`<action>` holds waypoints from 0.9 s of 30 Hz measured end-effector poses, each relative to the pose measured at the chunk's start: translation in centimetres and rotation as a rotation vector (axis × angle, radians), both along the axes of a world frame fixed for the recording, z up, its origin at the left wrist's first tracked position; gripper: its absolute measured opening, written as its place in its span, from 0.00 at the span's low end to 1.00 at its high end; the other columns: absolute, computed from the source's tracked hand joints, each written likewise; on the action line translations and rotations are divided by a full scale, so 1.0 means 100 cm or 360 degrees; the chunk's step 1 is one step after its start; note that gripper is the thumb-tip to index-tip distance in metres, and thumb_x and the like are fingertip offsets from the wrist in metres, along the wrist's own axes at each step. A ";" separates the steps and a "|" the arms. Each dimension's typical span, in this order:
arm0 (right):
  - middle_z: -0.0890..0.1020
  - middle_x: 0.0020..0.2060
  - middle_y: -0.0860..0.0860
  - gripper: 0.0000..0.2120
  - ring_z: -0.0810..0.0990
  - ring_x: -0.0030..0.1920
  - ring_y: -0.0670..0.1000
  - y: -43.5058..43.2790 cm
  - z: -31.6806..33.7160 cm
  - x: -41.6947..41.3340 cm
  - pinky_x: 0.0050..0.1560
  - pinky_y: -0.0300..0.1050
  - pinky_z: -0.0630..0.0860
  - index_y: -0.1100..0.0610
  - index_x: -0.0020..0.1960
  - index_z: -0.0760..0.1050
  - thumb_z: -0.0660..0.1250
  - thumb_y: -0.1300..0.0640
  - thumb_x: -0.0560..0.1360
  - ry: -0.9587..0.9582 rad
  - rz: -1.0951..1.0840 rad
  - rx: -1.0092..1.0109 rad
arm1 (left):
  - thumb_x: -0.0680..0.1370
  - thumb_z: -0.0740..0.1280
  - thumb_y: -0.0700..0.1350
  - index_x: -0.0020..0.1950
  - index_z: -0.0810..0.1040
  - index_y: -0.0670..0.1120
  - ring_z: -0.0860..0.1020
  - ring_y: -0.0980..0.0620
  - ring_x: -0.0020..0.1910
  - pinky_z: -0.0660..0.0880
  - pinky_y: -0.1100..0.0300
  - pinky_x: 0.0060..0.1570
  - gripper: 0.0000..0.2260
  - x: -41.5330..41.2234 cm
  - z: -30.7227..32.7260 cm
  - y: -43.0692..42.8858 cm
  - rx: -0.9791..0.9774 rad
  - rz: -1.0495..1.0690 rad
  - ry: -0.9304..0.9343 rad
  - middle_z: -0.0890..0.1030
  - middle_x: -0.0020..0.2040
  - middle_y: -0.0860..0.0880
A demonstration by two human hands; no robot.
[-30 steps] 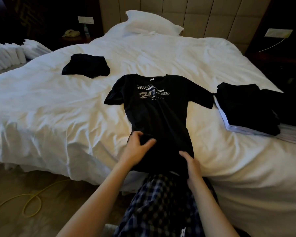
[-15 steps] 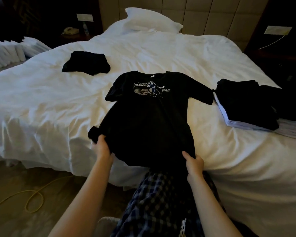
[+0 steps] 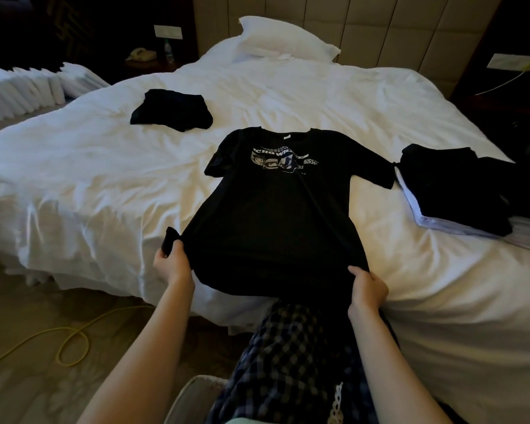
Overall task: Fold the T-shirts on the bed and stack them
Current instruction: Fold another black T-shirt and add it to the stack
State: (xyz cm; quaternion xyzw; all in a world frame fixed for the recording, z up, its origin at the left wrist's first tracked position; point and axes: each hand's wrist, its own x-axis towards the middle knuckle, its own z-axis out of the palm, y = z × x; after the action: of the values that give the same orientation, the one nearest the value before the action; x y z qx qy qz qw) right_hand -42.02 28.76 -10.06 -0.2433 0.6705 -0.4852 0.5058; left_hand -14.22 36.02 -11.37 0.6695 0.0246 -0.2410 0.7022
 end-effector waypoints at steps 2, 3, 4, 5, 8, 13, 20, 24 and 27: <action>0.80 0.50 0.61 0.08 0.78 0.49 0.60 0.001 -0.003 0.001 0.51 0.50 0.76 0.65 0.51 0.77 0.67 0.65 0.73 0.0049 0.0026 0.0066 | 0.80 0.60 0.45 0.63 0.74 0.42 0.73 0.51 0.37 0.71 0.57 0.39 0.14 0.002 -0.008 0.001 0.0102 -0.0019 0.0066 0.74 0.38 0.49; 0.80 0.52 0.61 0.11 0.78 0.51 0.61 0.003 -0.006 0.001 0.52 0.51 0.76 0.66 0.55 0.77 0.66 0.65 0.73 0.0079 0.0035 0.0116 | 0.80 0.59 0.44 0.65 0.72 0.41 0.75 0.49 0.39 0.72 0.55 0.43 0.15 0.003 -0.012 0.002 0.0151 -0.0090 0.0149 0.76 0.41 0.47; 0.79 0.55 0.62 0.14 0.78 0.54 0.62 0.004 -0.009 0.002 0.53 0.52 0.76 0.66 0.59 0.75 0.66 0.66 0.73 0.0106 0.0035 0.0165 | 0.80 0.60 0.42 0.66 0.71 0.40 0.76 0.47 0.42 0.73 0.52 0.48 0.15 0.003 -0.015 0.002 0.0180 -0.0197 0.0227 0.76 0.44 0.45; 0.78 0.57 0.62 0.17 0.76 0.57 0.62 0.006 -0.013 0.003 0.55 0.53 0.76 0.66 0.62 0.73 0.66 0.66 0.73 0.0130 0.0025 0.0209 | 0.79 0.61 0.38 0.65 0.69 0.39 0.76 0.46 0.43 0.73 0.51 0.50 0.15 0.003 -0.017 0.002 0.0194 -0.0331 0.0273 0.75 0.44 0.44; 0.75 0.61 0.62 0.20 0.75 0.60 0.63 0.010 -0.019 0.004 0.59 0.58 0.75 0.65 0.64 0.70 0.67 0.66 0.73 0.0155 0.0017 0.0264 | 0.74 0.69 0.38 0.62 0.68 0.39 0.76 0.45 0.50 0.74 0.52 0.53 0.18 0.002 -0.016 -0.001 0.0163 -0.0549 0.0253 0.76 0.50 0.42; 0.79 0.56 0.62 0.14 0.78 0.55 0.63 0.015 -0.018 0.004 0.55 0.54 0.76 0.66 0.58 0.75 0.66 0.67 0.73 0.0141 -0.0243 0.0140 | 0.78 0.65 0.43 0.66 0.71 0.39 0.77 0.43 0.55 0.74 0.54 0.56 0.18 0.011 -0.011 0.003 -0.0029 -0.0145 0.0301 0.77 0.58 0.41; 0.74 0.58 0.61 0.18 0.73 0.57 0.65 0.011 -0.014 0.008 0.60 0.61 0.71 0.62 0.55 0.72 0.63 0.73 0.68 0.0767 -0.0369 -0.0136 | 0.81 0.57 0.37 0.70 0.68 0.42 0.75 0.44 0.50 0.72 0.52 0.59 0.17 0.023 -0.024 0.023 0.0132 -0.0205 0.0219 0.74 0.63 0.40; 0.73 0.56 0.60 0.18 0.71 0.57 0.63 0.004 -0.003 0.034 0.60 0.60 0.66 0.62 0.54 0.72 0.63 0.73 0.66 0.1030 -0.0129 -0.0573 | 0.77 0.60 0.31 0.67 0.67 0.35 0.74 0.41 0.49 0.71 0.54 0.48 0.19 0.024 -0.021 0.025 0.0520 -0.0432 0.0031 0.75 0.55 0.37; 0.73 0.51 0.56 0.14 0.74 0.52 0.58 -0.008 0.010 0.064 0.54 0.54 0.71 0.60 0.52 0.73 0.63 0.72 0.68 0.1027 0.0203 -0.0786 | 0.75 0.62 0.34 0.65 0.67 0.40 0.70 0.40 0.61 0.71 0.50 0.60 0.18 0.033 -0.004 0.014 0.0638 -0.0454 -0.0254 0.71 0.63 0.40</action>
State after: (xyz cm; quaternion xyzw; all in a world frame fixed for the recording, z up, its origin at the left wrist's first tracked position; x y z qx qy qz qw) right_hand -35.64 27.98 -9.11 -0.5381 0.6416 -0.4980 0.2252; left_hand -10.95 37.47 -11.81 0.8089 -0.0782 -0.2744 0.5140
